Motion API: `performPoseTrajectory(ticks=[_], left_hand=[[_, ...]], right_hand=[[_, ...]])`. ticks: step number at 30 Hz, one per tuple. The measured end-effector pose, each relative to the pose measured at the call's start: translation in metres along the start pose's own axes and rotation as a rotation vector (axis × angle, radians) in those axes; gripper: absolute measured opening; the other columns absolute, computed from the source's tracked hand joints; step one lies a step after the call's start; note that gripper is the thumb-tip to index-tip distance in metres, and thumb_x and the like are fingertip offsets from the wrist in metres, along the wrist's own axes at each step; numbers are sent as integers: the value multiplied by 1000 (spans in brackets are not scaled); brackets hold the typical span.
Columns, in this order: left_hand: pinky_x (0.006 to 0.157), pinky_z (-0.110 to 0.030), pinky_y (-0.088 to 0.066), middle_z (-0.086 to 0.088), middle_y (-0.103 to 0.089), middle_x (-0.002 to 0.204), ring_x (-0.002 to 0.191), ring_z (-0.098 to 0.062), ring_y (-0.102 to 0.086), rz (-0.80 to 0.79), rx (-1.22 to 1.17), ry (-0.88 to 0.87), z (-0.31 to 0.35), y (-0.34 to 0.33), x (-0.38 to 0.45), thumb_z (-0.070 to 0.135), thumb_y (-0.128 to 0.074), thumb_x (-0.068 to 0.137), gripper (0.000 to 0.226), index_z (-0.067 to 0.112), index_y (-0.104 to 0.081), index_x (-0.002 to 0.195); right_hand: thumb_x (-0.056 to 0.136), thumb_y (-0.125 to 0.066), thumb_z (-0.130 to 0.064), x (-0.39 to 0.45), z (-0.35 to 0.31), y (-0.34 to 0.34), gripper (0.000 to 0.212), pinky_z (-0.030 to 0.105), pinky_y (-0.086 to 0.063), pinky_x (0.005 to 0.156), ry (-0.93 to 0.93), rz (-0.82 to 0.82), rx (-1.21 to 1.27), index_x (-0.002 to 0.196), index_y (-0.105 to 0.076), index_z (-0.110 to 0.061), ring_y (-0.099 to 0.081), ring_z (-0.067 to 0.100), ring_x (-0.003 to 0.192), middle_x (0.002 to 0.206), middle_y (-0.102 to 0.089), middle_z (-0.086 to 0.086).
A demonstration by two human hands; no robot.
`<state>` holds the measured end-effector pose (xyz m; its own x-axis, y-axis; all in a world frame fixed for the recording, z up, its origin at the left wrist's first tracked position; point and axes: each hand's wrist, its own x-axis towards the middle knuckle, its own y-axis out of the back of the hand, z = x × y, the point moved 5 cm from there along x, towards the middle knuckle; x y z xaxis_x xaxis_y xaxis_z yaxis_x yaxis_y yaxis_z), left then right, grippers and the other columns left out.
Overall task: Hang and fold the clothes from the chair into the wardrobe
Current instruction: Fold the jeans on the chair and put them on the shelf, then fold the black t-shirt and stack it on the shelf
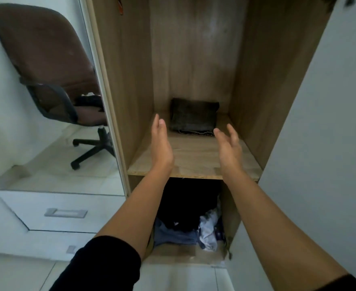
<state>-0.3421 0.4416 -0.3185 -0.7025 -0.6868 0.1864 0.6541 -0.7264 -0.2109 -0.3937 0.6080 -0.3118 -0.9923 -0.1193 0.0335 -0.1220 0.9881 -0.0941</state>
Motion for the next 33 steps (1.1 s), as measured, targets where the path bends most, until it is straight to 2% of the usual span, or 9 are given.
performPoseTrajectory(ticks=[7, 12, 16, 20, 24, 27, 33], left_hand=[[114, -49, -21, 6, -33, 151, 138, -15, -31, 45, 63, 72, 118, -8, -17, 57, -25, 95, 52, 42, -26, 144], [116, -46, -21, 8, -31, 152, 138, -14, -31, 95, 100, 106, 195, -1, -37, 56, -24, 95, 52, 40, -25, 145], [116, -42, -23, 12, -33, 150, 137, -9, -32, 161, 98, 112, 267, 23, -53, 64, -26, 86, 63, 41, -27, 144], [112, -36, -25, 6, -40, 146, 136, -14, -35, 310, 145, 91, 319, 62, -71, 53, -23, 98, 49, 36, -30, 144], [116, -40, -22, 4, -38, 148, 138, -14, -32, 474, 164, 39, 363, 112, -111, 50, -23, 99, 50, 33, -30, 145], [116, -41, -23, 3, -38, 149, 138, -15, -33, 652, 201, 29, 390, 161, -156, 50, -22, 99, 51, 32, -30, 145], [116, -41, -22, 4, -38, 148, 137, -14, -33, 971, 279, -12, 436, 268, -276, 50, -22, 98, 52, 32, -31, 145]], right_hand=[[92, -56, -37, -30, -112, -14, 57, 21, -31, 93, -61, 14, -44, 144, -34, -28, -40, 14, 131, 146, -39, -1], [92, -55, -39, -57, -185, -30, 57, 24, -32, 94, -100, -47, -110, 144, -33, -30, -42, 15, 131, 146, -41, -1], [92, -56, -37, -89, -240, -48, 56, 23, -34, 92, -121, -109, -120, 143, -36, -29, -45, 15, 128, 144, -43, 2], [92, -56, -39, -119, -276, -73, 56, 23, -35, 91, -110, -221, -142, 143, -37, -29, -45, 15, 128, 144, -44, 1], [91, -56, -42, -160, -299, -111, 57, 25, -36, 91, -78, -404, -154, 142, -35, -31, -46, 15, 125, 145, -42, 1], [92, -53, -42, -206, -309, -145, 55, 29, -37, 88, -40, -571, -203, 142, -35, -32, -47, 16, 121, 142, -44, -1], [90, -55, -41, -329, -308, -215, 56, 32, -39, 94, -6, -898, -177, 142, -36, -29, -46, 20, 122, 141, -45, 3]])
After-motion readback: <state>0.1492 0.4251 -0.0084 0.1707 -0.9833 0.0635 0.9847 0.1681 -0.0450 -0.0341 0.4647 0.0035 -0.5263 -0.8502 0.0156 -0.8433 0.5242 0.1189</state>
